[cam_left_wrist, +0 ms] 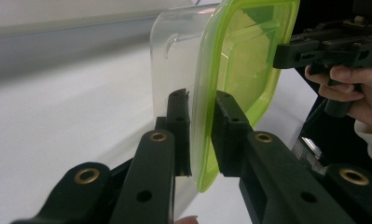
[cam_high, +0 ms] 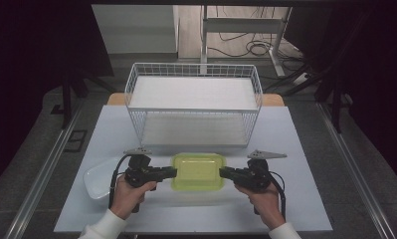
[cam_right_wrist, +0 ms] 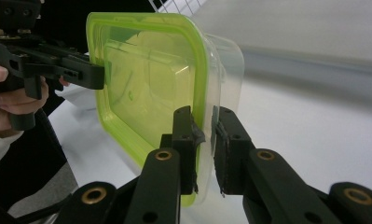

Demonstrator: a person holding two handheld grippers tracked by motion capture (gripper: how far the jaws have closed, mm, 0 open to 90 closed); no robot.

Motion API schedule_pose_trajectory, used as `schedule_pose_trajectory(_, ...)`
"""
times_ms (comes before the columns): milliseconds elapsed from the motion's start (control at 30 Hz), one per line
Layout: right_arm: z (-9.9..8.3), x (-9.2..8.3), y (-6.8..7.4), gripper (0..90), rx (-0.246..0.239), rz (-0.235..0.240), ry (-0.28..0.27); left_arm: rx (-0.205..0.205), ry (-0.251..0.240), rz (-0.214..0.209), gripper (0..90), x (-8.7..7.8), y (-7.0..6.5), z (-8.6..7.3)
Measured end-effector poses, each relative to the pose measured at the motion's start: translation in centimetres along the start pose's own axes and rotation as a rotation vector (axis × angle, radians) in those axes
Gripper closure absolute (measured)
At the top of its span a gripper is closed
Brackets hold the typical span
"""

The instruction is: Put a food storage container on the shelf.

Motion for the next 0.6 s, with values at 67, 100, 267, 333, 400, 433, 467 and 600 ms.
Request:
schedule_pose_trajectory(67, 0.2, -0.1, 0.1, 79.1, -0.017, 0.004, -0.008, 0.009, -0.007, -0.004, 79.1, -0.1, -0.1, 0.1)
schedule_pose_trajectory(100, 0.3, -0.2, 0.2, 79.1, -0.026, 0.006, -0.014, 0.016, -0.012, -0.005, 79.0, -0.2, -0.2, 0.2)
schedule_pose_trajectory(267, 1.0, -0.8, 0.9, 79.0, -0.071, 0.008, -0.042, 0.057, -0.039, -0.009, 79.0, -0.7, -0.9, 0.7)
schedule_pose_trajectory(333, 1.3, -1.0, 1.3, 79.0, -0.101, 0.001, -0.051, 0.075, -0.052, -0.014, 79.0, -1.1, -1.2, 1.0)
schedule_pose_trajectory(400, 1.7, -1.3, 1.6, 79.0, -0.122, 0.004, -0.065, 0.090, -0.066, -0.025, 79.0, -1.4, -1.4, 1.4)
schedule_pose_trajectory(433, 1.9, -1.4, 1.8, 78.9, -0.130, 0.005, -0.070, 0.094, -0.072, -0.026, 78.9, -1.5, -1.6, 1.5)
schedule_pose_trajectory(467, 2.1, -1.6, 1.9, 78.9, -0.140, 0.005, -0.073, 0.101, -0.076, -0.027, 78.9, -1.6, -1.7, 1.6)
schedule_pose_trajectory(600, 2.7, -1.9, 2.3, 78.9, -0.176, 0.003, -0.086, 0.122, -0.090, -0.027, 78.8, -1.9, -2.1, 2.1)
Point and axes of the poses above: each handheld gripper's, and its own axes: x roughly forward along the jaws, z roughly out of its top, y roughly to its left, the point moved 5 cm from there along x, roughly forward along the jaws, and after that the axes turned 9 degrees about -y, right-handed, at the moved point
